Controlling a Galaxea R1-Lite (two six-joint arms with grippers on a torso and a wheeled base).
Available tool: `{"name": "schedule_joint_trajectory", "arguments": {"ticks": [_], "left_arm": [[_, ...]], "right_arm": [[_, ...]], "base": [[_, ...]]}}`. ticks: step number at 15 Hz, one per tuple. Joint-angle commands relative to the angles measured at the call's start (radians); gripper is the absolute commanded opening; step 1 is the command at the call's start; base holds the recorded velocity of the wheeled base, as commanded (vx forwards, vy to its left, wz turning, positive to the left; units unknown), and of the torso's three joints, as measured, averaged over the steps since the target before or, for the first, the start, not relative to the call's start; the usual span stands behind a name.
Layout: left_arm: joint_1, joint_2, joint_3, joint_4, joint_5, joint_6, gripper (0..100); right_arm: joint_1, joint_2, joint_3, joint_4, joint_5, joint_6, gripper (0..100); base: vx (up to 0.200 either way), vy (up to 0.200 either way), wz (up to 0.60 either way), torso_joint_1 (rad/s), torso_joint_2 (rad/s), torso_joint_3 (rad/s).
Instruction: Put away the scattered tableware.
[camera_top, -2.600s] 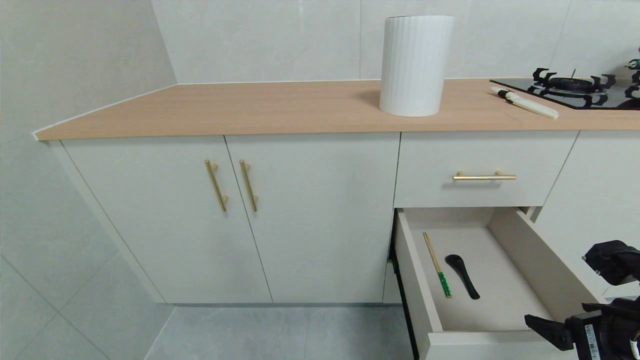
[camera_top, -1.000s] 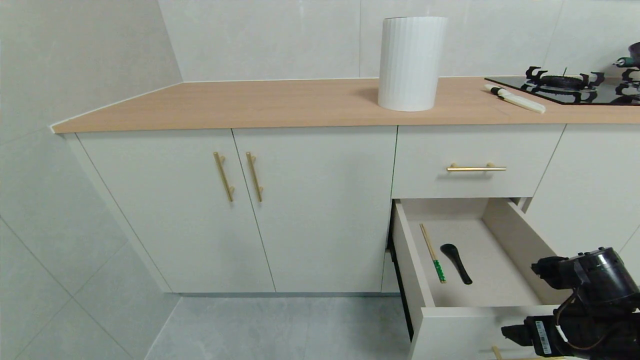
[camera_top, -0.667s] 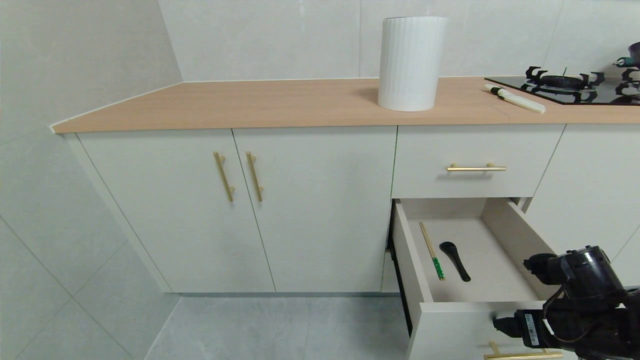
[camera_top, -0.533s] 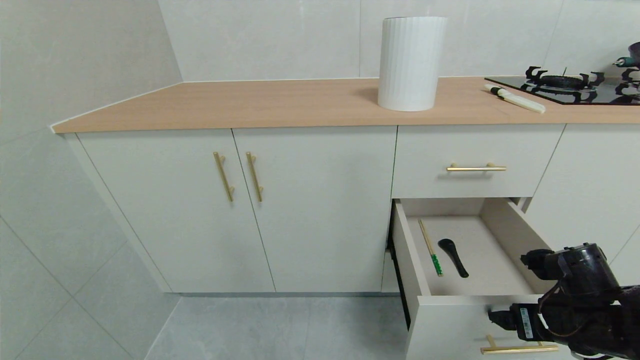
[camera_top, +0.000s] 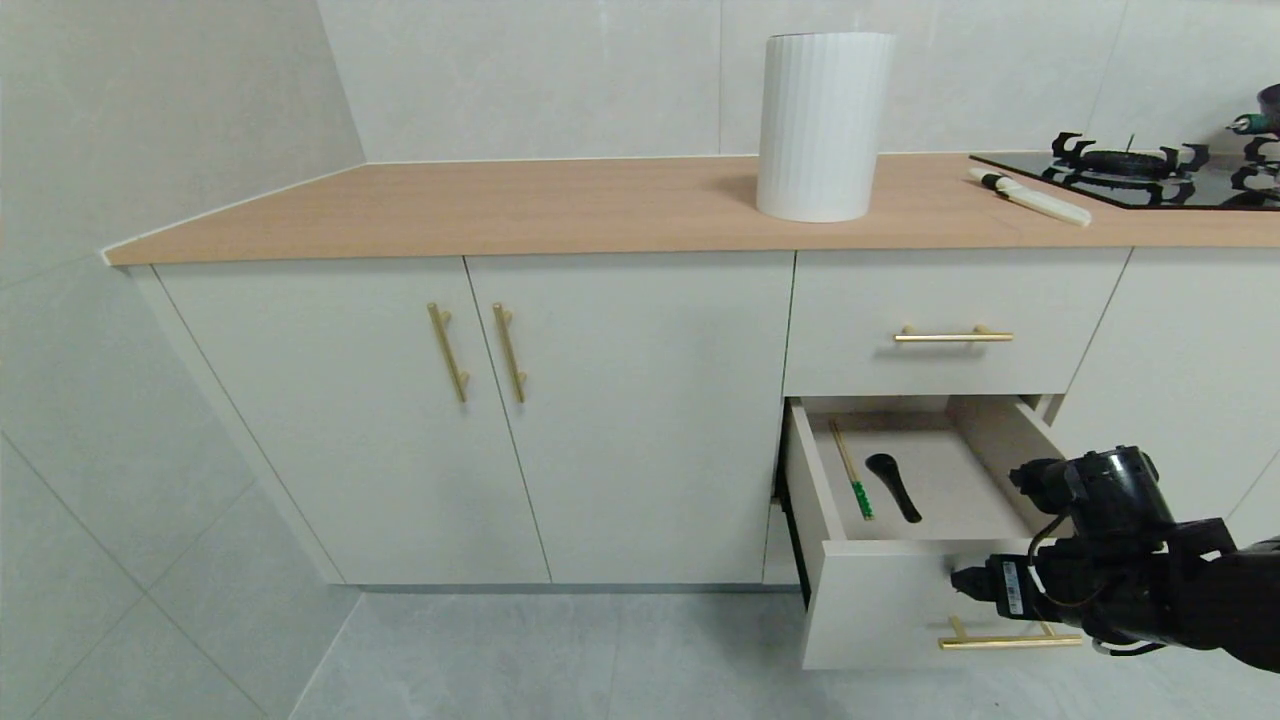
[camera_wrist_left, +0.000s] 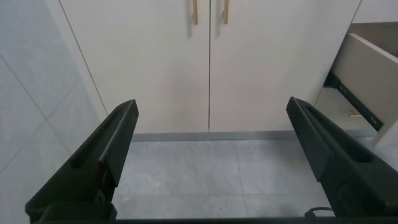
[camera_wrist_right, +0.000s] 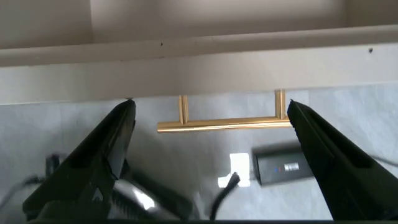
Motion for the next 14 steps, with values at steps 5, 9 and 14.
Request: {"name": "schedule_joint_trajectory", "arguments": {"ticks": [5,9,14], "left_arm": [[0.000,0.002,0.000,-0.001,0.000,0.000,100],[0.000,0.002,0.000,-0.001,0.000,0.000,100],[0.000,0.002,0.000,-0.001,0.000,0.000,100]], "right_arm": [[-0.039,0.152,-0.128,-0.014,0.005,-0.001,100],[-0.051,0.228,-0.160,-0.132,0.006,-0.045,100],[-0.066,0.284,-0.237,-0.200,0.048,-0.084,100]], "base": [[0.000,0.000,0.00,0.000,0.00,0.000],[0.000,0.000,0.00,0.000,0.00,0.000],[0.000,0.000,0.00,0.000,0.00,0.000]]}}
